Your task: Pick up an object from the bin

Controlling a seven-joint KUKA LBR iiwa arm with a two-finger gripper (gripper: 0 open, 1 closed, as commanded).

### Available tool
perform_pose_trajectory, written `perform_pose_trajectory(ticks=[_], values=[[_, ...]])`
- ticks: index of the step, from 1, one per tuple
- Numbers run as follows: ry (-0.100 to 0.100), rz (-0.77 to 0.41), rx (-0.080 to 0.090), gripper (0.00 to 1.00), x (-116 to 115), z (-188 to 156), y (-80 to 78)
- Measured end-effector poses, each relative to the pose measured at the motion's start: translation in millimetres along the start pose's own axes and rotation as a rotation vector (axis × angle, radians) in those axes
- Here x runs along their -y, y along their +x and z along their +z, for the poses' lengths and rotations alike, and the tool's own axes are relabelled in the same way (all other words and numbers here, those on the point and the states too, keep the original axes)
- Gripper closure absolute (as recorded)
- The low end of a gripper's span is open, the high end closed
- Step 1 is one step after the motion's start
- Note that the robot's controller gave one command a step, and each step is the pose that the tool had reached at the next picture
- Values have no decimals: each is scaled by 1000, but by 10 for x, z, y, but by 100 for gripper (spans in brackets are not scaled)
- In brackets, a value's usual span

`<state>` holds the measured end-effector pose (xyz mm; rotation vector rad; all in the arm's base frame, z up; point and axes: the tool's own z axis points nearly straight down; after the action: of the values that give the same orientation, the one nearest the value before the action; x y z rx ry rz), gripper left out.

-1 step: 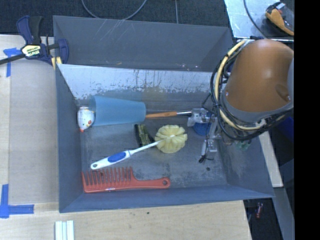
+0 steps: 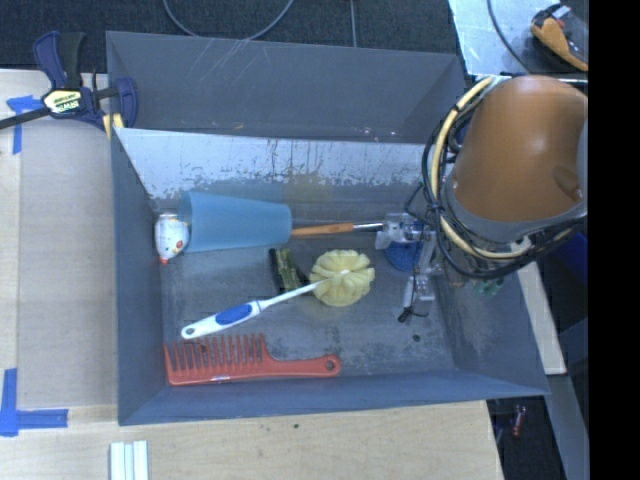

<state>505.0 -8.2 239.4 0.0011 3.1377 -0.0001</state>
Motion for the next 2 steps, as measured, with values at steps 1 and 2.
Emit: perform_pose_trajectory(ticks=[1,2], values=[[-1,230,6,0,-7,675,-148],[0,122,2,0,-166,1025,-329]])
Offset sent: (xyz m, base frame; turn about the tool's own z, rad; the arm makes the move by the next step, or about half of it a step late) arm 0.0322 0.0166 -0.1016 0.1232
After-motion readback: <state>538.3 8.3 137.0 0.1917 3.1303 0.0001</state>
